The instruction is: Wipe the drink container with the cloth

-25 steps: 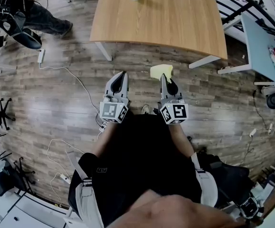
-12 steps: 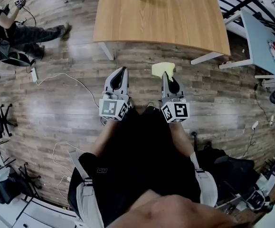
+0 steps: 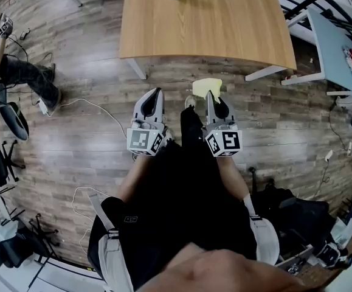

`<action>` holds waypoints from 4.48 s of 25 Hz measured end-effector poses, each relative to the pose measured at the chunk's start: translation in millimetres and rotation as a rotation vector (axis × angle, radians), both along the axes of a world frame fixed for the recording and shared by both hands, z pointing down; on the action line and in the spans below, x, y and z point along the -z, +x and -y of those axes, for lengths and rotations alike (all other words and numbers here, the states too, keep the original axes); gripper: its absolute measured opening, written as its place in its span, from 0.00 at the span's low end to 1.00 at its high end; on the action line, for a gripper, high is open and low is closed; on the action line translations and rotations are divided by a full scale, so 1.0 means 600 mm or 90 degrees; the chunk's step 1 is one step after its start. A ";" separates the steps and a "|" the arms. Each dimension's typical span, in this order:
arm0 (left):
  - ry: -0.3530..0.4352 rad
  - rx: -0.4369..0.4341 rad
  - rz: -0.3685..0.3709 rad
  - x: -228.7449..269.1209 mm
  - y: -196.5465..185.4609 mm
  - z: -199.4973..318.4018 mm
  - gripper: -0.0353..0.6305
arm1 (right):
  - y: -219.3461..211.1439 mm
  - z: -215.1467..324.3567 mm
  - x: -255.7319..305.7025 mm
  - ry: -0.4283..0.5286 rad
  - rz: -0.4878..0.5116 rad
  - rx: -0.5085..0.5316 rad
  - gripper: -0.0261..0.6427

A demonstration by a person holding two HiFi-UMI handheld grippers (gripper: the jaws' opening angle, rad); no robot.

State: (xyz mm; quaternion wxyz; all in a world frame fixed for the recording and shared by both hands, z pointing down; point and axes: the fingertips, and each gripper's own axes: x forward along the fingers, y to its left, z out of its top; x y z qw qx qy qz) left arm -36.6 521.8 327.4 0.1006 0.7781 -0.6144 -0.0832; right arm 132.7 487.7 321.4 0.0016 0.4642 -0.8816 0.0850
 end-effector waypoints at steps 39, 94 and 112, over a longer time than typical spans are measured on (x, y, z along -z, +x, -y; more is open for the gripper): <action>-0.035 0.109 -0.002 -0.023 0.021 0.473 0.09 | 0.000 0.531 -0.027 -0.016 -0.003 0.114 0.10; -0.182 0.052 0.029 -0.250 -0.172 1.047 0.09 | -0.186 0.990 -0.209 -0.110 -0.010 0.054 0.10; -0.236 0.056 0.017 -0.302 -0.180 1.074 0.09 | -0.302 1.043 -0.325 -0.148 -0.038 0.172 0.10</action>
